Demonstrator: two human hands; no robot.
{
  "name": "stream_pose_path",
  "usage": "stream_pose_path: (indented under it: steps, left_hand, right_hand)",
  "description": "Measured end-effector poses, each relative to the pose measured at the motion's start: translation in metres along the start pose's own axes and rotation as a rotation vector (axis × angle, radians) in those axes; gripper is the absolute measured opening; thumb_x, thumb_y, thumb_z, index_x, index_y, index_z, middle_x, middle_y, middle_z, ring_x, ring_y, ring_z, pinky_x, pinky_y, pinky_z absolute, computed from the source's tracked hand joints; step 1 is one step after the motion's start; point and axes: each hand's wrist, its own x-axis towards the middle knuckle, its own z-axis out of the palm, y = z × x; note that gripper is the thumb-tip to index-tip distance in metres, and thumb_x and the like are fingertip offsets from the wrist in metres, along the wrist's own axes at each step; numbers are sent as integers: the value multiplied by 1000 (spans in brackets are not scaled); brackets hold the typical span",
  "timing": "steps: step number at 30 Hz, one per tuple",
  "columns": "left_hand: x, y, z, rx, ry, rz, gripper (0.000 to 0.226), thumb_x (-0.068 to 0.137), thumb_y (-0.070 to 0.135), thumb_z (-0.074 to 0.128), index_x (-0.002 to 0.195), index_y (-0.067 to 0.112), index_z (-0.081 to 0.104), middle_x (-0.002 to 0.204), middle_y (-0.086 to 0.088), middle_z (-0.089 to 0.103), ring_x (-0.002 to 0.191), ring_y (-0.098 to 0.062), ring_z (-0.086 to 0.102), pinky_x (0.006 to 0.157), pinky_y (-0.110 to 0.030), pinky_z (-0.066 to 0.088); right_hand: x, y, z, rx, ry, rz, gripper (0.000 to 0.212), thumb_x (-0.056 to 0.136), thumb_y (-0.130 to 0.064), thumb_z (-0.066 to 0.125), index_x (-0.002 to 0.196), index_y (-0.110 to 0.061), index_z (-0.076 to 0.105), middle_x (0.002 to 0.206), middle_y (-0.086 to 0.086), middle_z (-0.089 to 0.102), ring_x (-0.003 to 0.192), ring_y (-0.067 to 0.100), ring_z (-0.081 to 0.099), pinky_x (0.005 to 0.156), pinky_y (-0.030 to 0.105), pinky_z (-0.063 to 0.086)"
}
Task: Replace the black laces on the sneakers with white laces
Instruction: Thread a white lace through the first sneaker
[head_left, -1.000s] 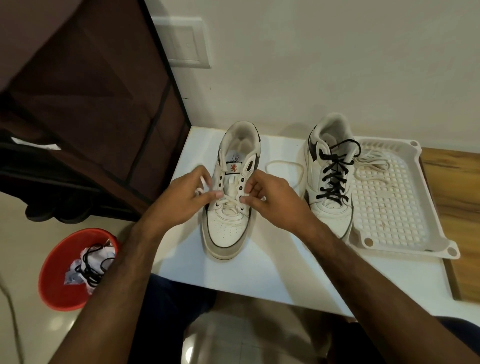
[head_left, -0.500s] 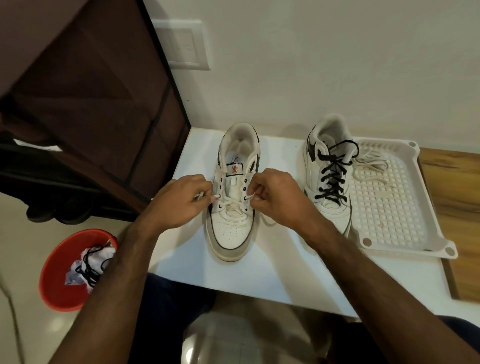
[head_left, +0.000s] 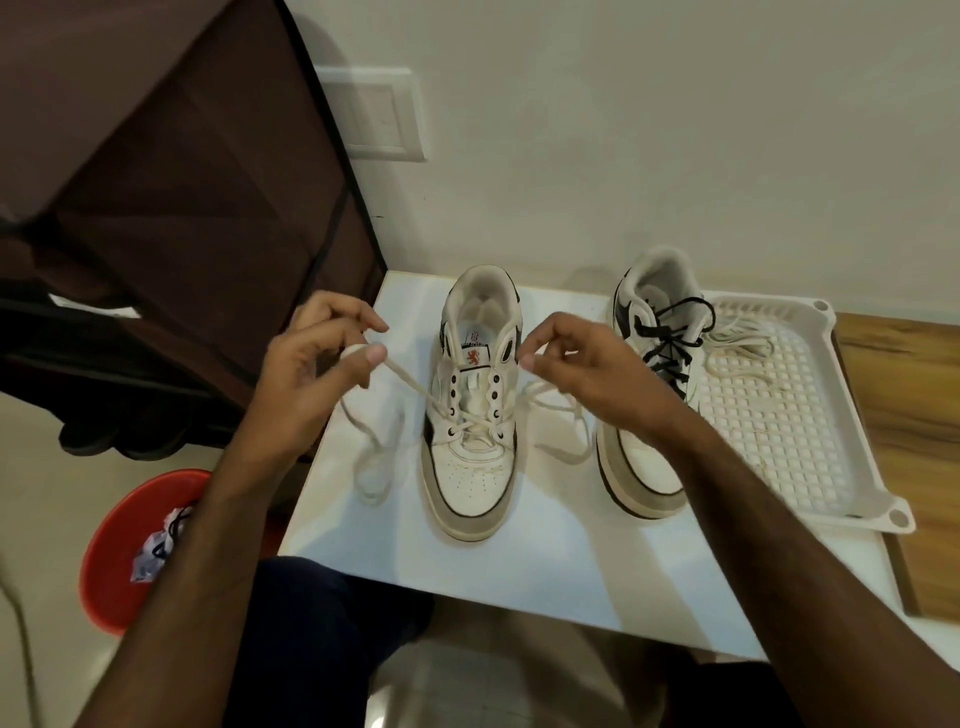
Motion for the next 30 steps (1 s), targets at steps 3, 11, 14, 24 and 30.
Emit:
stream_pose_path:
  steps: [3,11,14,24,30]
  left_hand:
    - [5,16,2,-277,136,60,27,95,21,55,72,9,61,96,1,69,99,-26,62,96,-49,48]
    - [9,54,43,-537,-16,4,29,102,20,51,89,23,77,84,-3,70,77,-20,66,72,-35,52]
    - [4,42,49,-656,-1,-96,30,100,24,48,94,19,77,84,-6,69,80,-21,67,74,-32,55]
    - [4,8,36,-783,290,-251,29,103,27,50,86,18,71,82,-2,65,78,-16,62,69,-28,49]
    - [-1,17,59,-404,-90,-168,30,102,24,53,85,11,73,122,-8,68,124,-23,60,102,-29,45]
  right_hand:
    - [1,5,-5,-263,258,-78,4,95,-22,68,93,-26,69,71,-10,57,69,6,53,73,33,44]
    - [-20,-39,56,306,-216,-84,42,92,-14,73,131,-17,58,112,-4,69,92,17,66,80,43,55]
    - [-20,-34,55,364,-209,-57,20,100,-11,62,120,-7,62,73,3,67,66,17,61,62,30,48]
    - [-22,-12,13,-28,-433,116,17,94,-25,72,108,-17,76,87,-8,75,56,8,57,48,22,39]
    - [-16,-22,40,160,-114,-21,42,92,-24,75,131,-26,62,110,-7,70,67,14,65,54,22,47]
